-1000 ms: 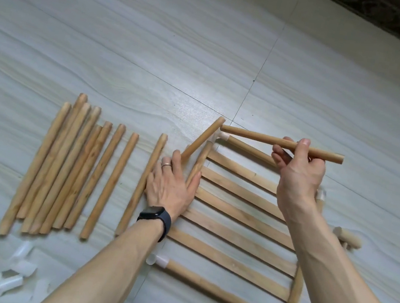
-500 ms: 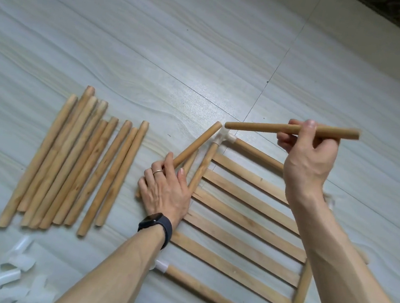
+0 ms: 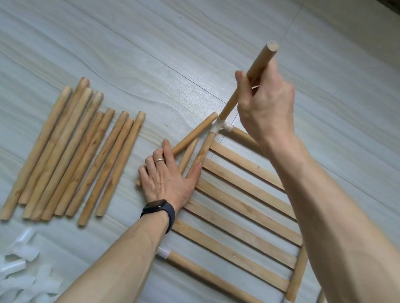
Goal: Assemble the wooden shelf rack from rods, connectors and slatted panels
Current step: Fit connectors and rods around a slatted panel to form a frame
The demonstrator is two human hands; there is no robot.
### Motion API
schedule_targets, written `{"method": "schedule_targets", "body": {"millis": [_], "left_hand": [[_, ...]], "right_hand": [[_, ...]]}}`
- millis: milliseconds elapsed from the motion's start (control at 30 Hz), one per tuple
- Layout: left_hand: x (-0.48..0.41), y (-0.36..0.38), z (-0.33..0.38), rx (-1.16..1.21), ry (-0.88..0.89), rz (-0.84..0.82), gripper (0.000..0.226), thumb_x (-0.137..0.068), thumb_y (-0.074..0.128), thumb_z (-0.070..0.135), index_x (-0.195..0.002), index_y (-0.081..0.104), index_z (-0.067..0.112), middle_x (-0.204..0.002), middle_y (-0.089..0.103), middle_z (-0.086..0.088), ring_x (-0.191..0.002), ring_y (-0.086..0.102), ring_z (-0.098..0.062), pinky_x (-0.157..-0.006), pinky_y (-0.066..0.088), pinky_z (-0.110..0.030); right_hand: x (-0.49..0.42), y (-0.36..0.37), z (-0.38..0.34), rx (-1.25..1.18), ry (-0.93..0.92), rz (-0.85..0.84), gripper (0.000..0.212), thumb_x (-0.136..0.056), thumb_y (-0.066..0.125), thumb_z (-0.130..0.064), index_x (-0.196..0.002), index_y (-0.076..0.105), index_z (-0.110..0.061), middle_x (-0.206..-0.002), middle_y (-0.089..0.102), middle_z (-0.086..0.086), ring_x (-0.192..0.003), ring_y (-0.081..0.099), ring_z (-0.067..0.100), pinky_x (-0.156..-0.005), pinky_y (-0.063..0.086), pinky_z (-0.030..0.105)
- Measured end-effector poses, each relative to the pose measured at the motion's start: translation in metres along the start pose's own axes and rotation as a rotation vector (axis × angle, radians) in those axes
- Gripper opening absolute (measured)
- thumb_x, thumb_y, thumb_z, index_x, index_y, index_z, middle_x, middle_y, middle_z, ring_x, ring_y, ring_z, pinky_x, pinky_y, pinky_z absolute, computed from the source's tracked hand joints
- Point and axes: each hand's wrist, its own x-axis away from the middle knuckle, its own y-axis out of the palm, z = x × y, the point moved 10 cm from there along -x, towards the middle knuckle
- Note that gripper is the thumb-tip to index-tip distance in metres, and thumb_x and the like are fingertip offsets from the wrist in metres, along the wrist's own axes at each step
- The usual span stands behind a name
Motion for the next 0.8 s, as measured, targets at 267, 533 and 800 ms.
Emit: {"method": "schedule_targets", "body": {"millis": [267,533,800], "left_hand": [[0.0,-0.005,-0.001,0.054,-0.021,-0.029,0.057,-0.1,0.036,0.053,-0.141,0.043,0.015,-0.127,0.054,-0.013,-0.107,0.048,-0.029,-0.087,0.035,-0.043],[0.027,-0.071,0.041,0.14,0.491,0.18,0.035,-0.1,0.038,0.036,-0.112,0.061,0.013,-0.097,0.056,-0.01,-0.082,0.049,-0.029,-0.071,0.039,-0.042],[0.086,-0.062,0.148,0.149,0.935,0.071,0.033,-0.102,0.047,0.032,-0.122,0.065,0.013,-0.096,0.065,-0.008,-0.077,0.057,-0.031,-0.067,0.041,-0.043]], "right_hand": [[0.012,0.014,0.021,-0.087,0.214,-0.138,0.026,-0.102,0.054,-0.034,-0.116,0.051,-0.012,-0.101,0.066,0.002,-0.093,0.063,0.027,-0.083,0.05,0.042],[0.139,0.037,0.084,-0.666,0.69,-0.354,0.047,-0.085,0.074,-0.058,-0.113,0.064,-0.022,-0.1,0.073,0.0,-0.072,0.07,0.009,-0.072,0.06,0.032],[0.201,-0.037,0.153,-0.861,0.852,0.029,0.03,-0.099,0.064,-0.04,-0.094,0.068,-0.011,-0.074,0.07,-0.003,-0.063,0.065,0.012,-0.062,0.056,0.025]]}}
